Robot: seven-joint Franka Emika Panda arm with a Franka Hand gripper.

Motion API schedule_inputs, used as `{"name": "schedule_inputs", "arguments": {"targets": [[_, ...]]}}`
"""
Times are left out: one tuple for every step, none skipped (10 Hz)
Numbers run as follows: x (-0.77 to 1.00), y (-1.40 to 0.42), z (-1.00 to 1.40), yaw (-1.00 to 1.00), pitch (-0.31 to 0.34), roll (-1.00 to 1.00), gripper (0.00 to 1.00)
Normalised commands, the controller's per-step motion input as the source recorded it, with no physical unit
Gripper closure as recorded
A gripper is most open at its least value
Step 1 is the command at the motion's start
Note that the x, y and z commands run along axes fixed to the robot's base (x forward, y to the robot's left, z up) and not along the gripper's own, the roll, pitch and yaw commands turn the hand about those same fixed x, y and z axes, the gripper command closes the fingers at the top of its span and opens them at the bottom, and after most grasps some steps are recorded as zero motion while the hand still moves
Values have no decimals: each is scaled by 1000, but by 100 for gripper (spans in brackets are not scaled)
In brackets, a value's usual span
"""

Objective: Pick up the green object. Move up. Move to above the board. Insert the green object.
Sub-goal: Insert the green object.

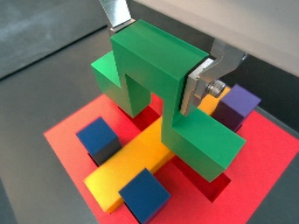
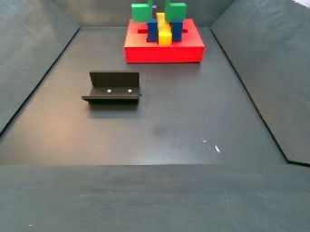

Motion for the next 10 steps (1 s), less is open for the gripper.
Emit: {"name": "schedule_inputs", "arguments": {"targets": [[-211,26,-177,-263,11,31,100],[-49,0,-154,-189,0,31,100],[0,0,-117,-114,0,0,100],[0,0,-54,-89,0,0,100],[-40,0,0,-37,6,0,100],[-106,0,89,0,0,-41,100],[-140,0,6,-3,0,-14,100],[-169,0,0,-6,0,-17,100],[-166,0,0,0,0,-53,100],[-180,0,-9,0,0,-26,100]]}}
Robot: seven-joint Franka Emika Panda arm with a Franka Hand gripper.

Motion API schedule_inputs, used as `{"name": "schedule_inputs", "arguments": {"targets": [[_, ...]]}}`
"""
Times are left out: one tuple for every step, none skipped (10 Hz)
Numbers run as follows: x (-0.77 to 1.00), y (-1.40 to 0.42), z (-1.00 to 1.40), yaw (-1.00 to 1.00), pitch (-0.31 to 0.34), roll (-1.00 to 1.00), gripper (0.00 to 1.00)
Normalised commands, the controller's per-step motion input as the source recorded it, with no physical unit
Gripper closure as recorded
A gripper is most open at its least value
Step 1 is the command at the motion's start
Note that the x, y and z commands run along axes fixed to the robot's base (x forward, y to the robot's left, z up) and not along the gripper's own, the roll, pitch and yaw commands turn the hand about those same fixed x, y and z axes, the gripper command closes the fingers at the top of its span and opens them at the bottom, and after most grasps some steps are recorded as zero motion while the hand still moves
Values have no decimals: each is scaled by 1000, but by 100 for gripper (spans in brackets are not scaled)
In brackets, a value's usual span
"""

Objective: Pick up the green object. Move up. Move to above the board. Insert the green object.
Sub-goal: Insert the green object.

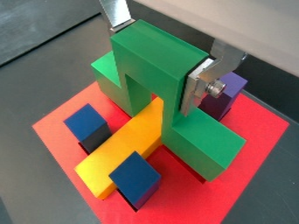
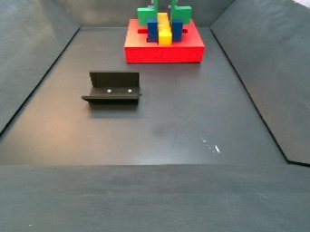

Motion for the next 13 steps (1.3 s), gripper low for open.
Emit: {"name": "schedule_inputs", "arguments": {"targets": [[0,-77,-60,0,0,0,100],[189,-120,-43,40,0,7,100],[240,-100,-43,9,0,21,100],[229,-46,-57,0,0,9,100],[171,0,-123,0,0,13,100],[97,0,-194,0,0,17,100],[66,0,-217,0,0,14,100],[31,0,-260,0,0,11,100],[0,0,-266,0,0,0,100],[17,0,-203,0,0,0,100],[157,-243,-49,0,0,91,100],[203,-203,0,0,27,86,100],[171,-46,0,-74,23,0,100]]}}
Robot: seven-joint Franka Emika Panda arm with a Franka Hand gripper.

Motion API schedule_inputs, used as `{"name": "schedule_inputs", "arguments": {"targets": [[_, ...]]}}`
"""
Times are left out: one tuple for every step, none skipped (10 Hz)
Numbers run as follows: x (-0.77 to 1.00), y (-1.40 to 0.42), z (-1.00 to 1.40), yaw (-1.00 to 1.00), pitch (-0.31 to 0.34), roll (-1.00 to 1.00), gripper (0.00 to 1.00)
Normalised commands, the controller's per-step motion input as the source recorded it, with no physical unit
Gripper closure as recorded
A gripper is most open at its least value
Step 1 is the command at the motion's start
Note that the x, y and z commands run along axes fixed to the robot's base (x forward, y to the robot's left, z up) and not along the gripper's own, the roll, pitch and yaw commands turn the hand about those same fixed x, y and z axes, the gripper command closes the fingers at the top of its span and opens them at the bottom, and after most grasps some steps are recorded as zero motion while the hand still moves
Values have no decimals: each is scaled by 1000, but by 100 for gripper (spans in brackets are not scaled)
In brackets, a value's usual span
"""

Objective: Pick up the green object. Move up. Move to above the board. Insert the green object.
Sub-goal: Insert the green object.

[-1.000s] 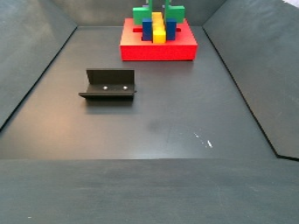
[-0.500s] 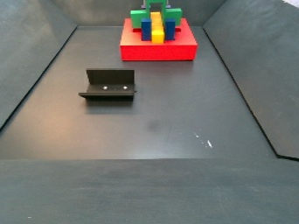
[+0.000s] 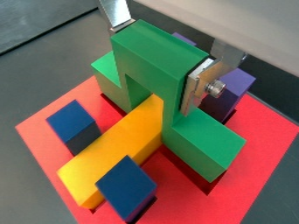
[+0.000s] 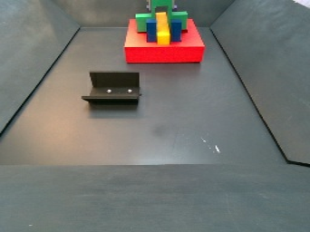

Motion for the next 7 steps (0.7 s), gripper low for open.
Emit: {"name": "schedule_inputs", "arguments": {"targets": [[111,0,-49,-106,0,0,100],[77,0,-94,-100,0,10,100],[60,23,-103,-114,0,21,100],[54,63,-103,-151,0,29,100],[40,54,-117,-149,0,43,100],[9,49,-103,-126,0,31,100],[0,43,-114,-100,0,19,100]]}}
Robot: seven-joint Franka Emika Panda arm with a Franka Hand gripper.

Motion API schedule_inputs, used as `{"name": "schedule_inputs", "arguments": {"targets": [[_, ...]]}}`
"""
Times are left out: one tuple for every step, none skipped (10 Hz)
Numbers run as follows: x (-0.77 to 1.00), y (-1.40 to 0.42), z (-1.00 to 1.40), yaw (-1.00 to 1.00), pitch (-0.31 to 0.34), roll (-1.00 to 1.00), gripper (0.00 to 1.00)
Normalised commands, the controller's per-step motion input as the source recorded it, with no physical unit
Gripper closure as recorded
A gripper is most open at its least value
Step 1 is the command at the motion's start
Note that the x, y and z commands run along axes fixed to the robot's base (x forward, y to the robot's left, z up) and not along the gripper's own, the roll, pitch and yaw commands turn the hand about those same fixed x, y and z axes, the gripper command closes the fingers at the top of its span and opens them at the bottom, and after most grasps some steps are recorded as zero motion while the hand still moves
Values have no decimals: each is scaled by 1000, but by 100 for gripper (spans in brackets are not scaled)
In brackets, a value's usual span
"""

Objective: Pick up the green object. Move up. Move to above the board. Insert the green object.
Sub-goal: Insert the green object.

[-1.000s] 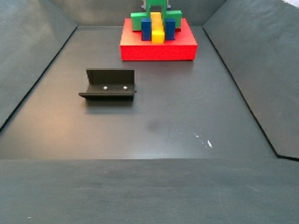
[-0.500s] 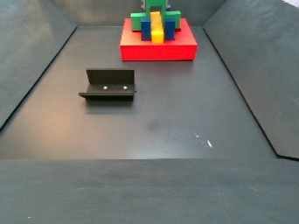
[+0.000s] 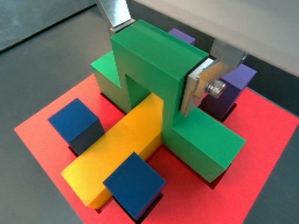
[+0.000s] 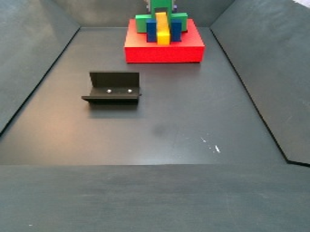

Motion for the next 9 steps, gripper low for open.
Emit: {"name": "schedule_inputs", "arguments": {"targets": [[0,0,-229,-34,0,11,100],[0,0,-283,-6,-1,14,100],[-11,0,-309,0,-27,0,100],[-69,0,-266,0,-19,0,100],[-231,3,-171,0,-4,0,100],[-346,43,-117,-40,0,0,100],[-280,0,-89,-34,0,0,100],[-20,0,-80,0,0,0,100],[86,0,-63,11,0,3,100]]}}
